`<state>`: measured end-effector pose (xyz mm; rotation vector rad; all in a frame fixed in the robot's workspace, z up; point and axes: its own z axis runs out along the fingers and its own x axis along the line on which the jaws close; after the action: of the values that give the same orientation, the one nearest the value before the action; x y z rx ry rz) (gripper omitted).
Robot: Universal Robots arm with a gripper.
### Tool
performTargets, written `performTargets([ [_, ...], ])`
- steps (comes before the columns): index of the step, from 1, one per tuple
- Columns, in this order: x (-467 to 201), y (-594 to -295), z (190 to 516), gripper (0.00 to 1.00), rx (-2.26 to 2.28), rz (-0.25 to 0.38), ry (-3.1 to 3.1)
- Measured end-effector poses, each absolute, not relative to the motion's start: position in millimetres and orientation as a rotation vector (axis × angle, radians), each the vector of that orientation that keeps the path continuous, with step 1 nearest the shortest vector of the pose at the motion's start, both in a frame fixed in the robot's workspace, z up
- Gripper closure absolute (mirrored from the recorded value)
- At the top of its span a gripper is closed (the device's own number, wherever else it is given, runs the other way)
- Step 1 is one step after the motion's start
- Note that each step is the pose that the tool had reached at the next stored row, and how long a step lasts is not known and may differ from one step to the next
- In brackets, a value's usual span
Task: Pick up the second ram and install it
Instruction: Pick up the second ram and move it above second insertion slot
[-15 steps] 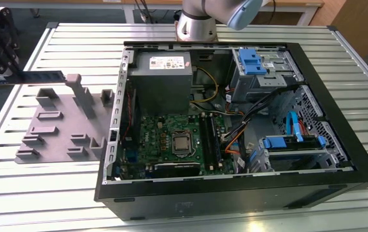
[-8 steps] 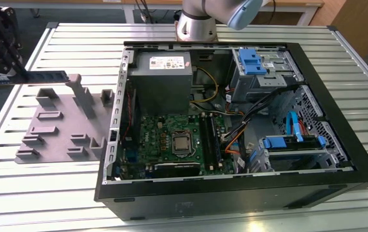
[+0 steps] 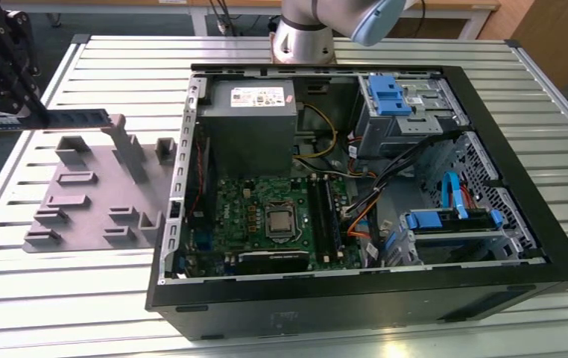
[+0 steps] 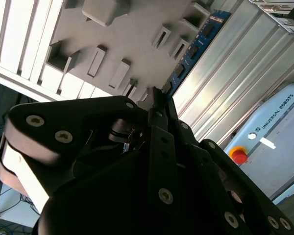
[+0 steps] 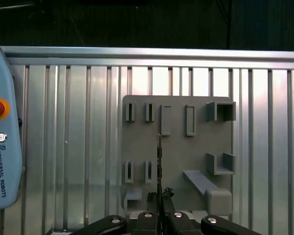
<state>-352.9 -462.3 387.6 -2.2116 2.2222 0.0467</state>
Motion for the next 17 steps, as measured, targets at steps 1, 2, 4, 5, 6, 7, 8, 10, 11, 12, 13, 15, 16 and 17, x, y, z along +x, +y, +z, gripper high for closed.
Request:
performTargets([
  [1, -352.3, -462.3, 387.6, 0.86, -2.212, 0.047, 2.222],
  [2, -351.6, -462.3, 387.6, 0.86, -2.212, 0.047, 2.222],
  [4, -350.2, -462.3, 387.5, 0.86, -2.212, 0.047, 2.222],
  [5, -349.5, -462.3, 387.6, 0.86, -2.212, 0.047, 2.222],
  [6, -348.7, -462.3, 387.6, 0.86, -2.212, 0.047, 2.222],
  [7, -347.9, -462.3, 387.6, 0.86, -2.212, 0.047, 2.222],
  [8, -347.1, -462.3, 387.6, 0.86, -2.212, 0.047, 2.222],
  [10, -344.7, -462.3, 387.6, 0.86, -2.212, 0.047, 2.222],
  [11, -343.3, -462.3, 387.6, 0.86, -2.212, 0.047, 2.222],
  [12, -342.0, -462.3, 387.6, 0.86, -2.212, 0.047, 2.222],
  [13, -340.7, -462.3, 387.5, 0.86, -2.212, 0.047, 2.222],
  [15, -338.3, -462.3, 387.6, 0.86, -2.212, 0.047, 2.222],
  [16, -337.2, -462.3, 387.5, 0.86, -2.212, 0.047, 2.222],
  [17, -336.0, -462.3, 387.6, 0.86, -2.212, 0.047, 2.222],
])
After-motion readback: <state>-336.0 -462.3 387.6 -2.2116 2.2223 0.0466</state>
